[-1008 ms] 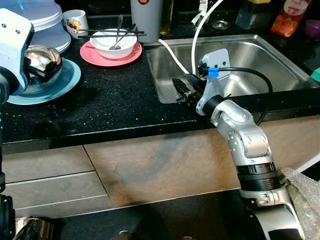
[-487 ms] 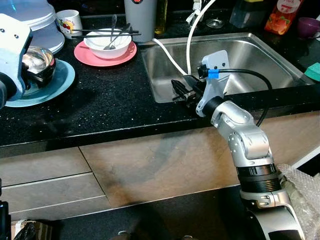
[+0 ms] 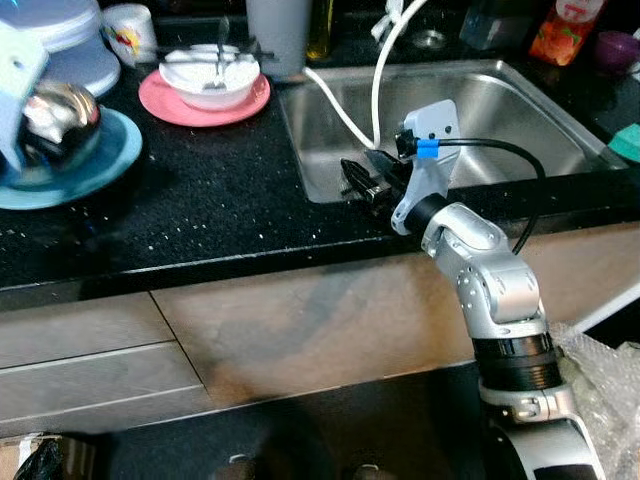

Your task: Kitchen organization

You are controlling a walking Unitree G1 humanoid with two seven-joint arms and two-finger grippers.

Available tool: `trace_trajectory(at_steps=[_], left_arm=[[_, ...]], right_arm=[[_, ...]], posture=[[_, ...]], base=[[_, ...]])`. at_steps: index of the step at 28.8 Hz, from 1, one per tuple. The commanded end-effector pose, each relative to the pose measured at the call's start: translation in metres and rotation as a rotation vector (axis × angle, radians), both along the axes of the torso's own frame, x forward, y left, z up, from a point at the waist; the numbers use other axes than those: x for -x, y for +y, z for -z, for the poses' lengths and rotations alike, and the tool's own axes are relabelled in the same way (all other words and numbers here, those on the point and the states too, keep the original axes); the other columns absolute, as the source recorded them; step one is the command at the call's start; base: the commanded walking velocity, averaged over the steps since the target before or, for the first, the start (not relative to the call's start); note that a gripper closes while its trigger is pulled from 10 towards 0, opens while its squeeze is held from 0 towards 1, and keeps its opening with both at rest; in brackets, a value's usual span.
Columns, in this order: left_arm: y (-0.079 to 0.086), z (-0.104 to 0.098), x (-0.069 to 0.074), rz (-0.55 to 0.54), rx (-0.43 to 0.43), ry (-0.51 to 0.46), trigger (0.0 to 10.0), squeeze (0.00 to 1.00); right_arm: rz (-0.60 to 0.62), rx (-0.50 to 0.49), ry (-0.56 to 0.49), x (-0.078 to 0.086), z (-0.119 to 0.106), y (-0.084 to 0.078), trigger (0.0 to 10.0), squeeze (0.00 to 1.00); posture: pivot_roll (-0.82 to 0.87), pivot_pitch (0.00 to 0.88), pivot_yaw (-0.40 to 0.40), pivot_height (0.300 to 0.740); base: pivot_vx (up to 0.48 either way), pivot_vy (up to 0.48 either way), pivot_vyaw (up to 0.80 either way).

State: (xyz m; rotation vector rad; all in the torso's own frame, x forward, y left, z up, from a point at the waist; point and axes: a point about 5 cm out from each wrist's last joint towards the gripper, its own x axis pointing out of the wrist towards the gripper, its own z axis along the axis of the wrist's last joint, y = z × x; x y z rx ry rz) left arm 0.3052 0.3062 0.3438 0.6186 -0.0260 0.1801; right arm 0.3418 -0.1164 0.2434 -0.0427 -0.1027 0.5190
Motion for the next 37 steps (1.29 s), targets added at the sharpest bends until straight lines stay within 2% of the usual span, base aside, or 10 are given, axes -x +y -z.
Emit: trace_trajectory(at_steps=[1, 6, 10, 16, 20, 25, 31, 33, 37], left_arm=[[0.004, -0.008, 0.001, -0.022, -0.037, -0.018, 10.0, 0.0], [0.005, -0.01, 0.0, -0.024, -0.053, -0.021, 10.0, 0.0], [0.004, -0.008, -0.003, -0.006, -0.057, 0.013, 10.0, 0.0], [0.002, -0.002, -0.007, 0.017, -0.03, 0.048, 10.0, 0.0], [0.003, -0.005, -0.007, 0.0, -0.036, 0.032, 10.0, 0.0], [0.008, -0.007, -0.007, -0.04, -0.028, 0.063, 10.0, 0.0], [0.015, -0.001, -0.005, -0.095, -0.003, 0.129, 10.0, 0.0], [0.014, -0.001, -0.004, -0.088, 0.013, 0.147, 10.0, 0.0], [0.007, -0.009, -0.004, -0.051, 0.061, 0.123, 10.0, 0.0]], right_arm=[[-0.01, -0.02, 0.013, 0.005, 0.002, 0.003, 10.0, 0.0], [-0.005, -0.028, 0.022, 0.007, 0.005, 0.003, 10.0, 0.0], [0.012, -0.032, 0.035, 0.008, 0.007, -0.001, 10.0, 0.0], [0.026, -0.034, 0.027, 0.007, 0.005, -0.003, 10.0, 0.0], [0.03, -0.037, 0.021, 0.006, 0.003, -0.004, 10.0, 0.0], [0.026, -0.028, 0.015, 0.005, 0.001, -0.004, 10.0, 0.0], [0.017, -0.013, 0.009, 0.005, -0.002, -0.005, 10.0, 0.0], [0.016, -0.009, 0.008, 0.005, -0.002, -0.005, 10.0, 0.0], [0.016, -0.006, 0.005, 0.005, -0.003, -0.006, 10.0, 0.0]], posture=[[0.09, 0.235, -0.003, 0.74], [0.09, 0.242, 0.001, 0.74], [0.09, 0.254, 0.012, 0.74], [0.1, 0.254, 0.024, 0.74], [0.1, 0.248, 0.027, 0.74], [0.1, 0.239, 0.022, 0.74], [0.08, 0.228, 0.016, 0.74], [0.08, 0.227, 0.016, 0.74], [0.08, 0.226, 0.014, 0.74]], base=[[0.0, 0.0, 0.0], [0.0, 0.0, 0.0], [0.0, 0.0, 0.0], [0.0, 0.0, 0.0], [0.0, 0.0, 0.0], [0.0, 0.0, 0.0], [0.0, 0.0, 0.0], [0.0, 0.0, 0.0], [0.0, 0.0, 0.0]])
